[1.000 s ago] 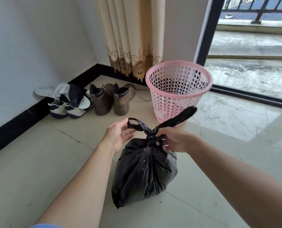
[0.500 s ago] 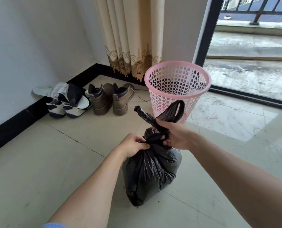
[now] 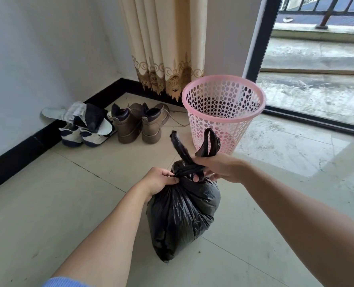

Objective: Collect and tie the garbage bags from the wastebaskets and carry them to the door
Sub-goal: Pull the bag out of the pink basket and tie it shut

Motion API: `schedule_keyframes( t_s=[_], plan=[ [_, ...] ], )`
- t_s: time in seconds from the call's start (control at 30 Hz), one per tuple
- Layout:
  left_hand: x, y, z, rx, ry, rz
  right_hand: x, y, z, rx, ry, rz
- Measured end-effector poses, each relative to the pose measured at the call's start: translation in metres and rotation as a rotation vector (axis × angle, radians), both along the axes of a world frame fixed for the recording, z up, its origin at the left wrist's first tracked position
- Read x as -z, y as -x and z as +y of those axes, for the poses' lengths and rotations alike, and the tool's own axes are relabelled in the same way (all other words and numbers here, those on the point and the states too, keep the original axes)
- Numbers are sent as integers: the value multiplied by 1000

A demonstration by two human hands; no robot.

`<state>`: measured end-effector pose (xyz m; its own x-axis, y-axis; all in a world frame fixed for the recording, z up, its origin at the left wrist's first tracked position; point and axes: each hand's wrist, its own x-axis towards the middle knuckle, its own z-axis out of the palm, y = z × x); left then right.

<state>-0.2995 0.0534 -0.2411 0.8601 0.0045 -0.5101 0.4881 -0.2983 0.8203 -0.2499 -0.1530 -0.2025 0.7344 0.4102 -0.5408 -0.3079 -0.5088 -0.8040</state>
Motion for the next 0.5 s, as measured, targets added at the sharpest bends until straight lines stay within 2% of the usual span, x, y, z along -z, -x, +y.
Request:
schedule_keyframes(
  t_s=[0.17,0.2,0.27,0.33,0.4,0.5],
  plan=[
    [-5,-3,2,-5,42,-63,3,1,-6,-60,-216,173],
    [-5,-4,2,13,31,-74,1,3,-6,-93,-205,183],
    [-4,-5,3,20,-4,-60,-3,5,-2,-136,-61,107],
    [-4,-7,3,5,-30,-31,-2,3,5,-79,141,-109],
    [-7,-8,1,19,-23,-41,6,1,9,31,282,-408],
    [-14,-12,-4,58,-23,-76,21,5,9,75,341,-841]
  ],
)
